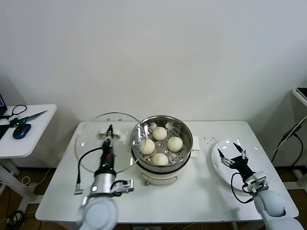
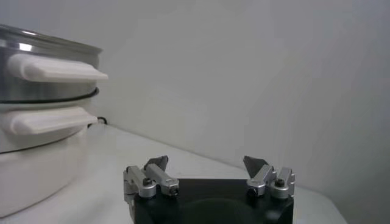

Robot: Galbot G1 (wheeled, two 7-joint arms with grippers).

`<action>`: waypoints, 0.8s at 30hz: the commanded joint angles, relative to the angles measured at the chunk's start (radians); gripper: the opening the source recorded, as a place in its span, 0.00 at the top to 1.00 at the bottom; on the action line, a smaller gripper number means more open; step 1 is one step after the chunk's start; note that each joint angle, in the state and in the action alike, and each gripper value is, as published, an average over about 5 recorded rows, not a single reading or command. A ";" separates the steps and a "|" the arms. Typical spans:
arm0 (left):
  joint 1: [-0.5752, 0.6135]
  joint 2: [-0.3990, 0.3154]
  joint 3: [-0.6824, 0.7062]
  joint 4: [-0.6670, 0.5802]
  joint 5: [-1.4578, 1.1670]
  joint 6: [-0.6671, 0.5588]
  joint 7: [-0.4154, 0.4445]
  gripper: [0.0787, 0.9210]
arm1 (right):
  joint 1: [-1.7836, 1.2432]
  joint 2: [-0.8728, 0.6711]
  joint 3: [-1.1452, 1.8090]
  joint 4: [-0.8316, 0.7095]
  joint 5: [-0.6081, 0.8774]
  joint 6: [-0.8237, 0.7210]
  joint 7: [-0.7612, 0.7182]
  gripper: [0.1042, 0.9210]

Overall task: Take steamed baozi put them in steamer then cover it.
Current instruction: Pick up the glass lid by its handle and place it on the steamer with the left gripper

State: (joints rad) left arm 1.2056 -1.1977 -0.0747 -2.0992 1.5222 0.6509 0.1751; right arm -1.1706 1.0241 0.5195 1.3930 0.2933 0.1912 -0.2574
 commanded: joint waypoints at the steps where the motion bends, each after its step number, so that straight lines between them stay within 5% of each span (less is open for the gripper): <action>1: -0.288 -0.197 0.272 0.170 0.123 0.134 0.194 0.93 | 0.003 -0.007 0.016 -0.023 -0.009 0.008 -0.005 0.12; 11: -0.302 -0.332 0.306 0.296 0.123 0.134 0.139 0.93 | -0.003 -0.004 0.034 -0.037 -0.011 0.018 -0.013 0.12; 24: -0.299 -0.376 0.298 0.375 0.142 0.134 0.126 0.93 | -0.010 0.005 0.045 -0.041 -0.021 0.024 -0.021 0.12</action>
State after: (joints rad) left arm 0.9402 -1.5085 0.1961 -1.8089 1.6347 0.7369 0.2874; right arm -1.1794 1.0265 0.5611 1.3540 0.2780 0.2132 -0.2762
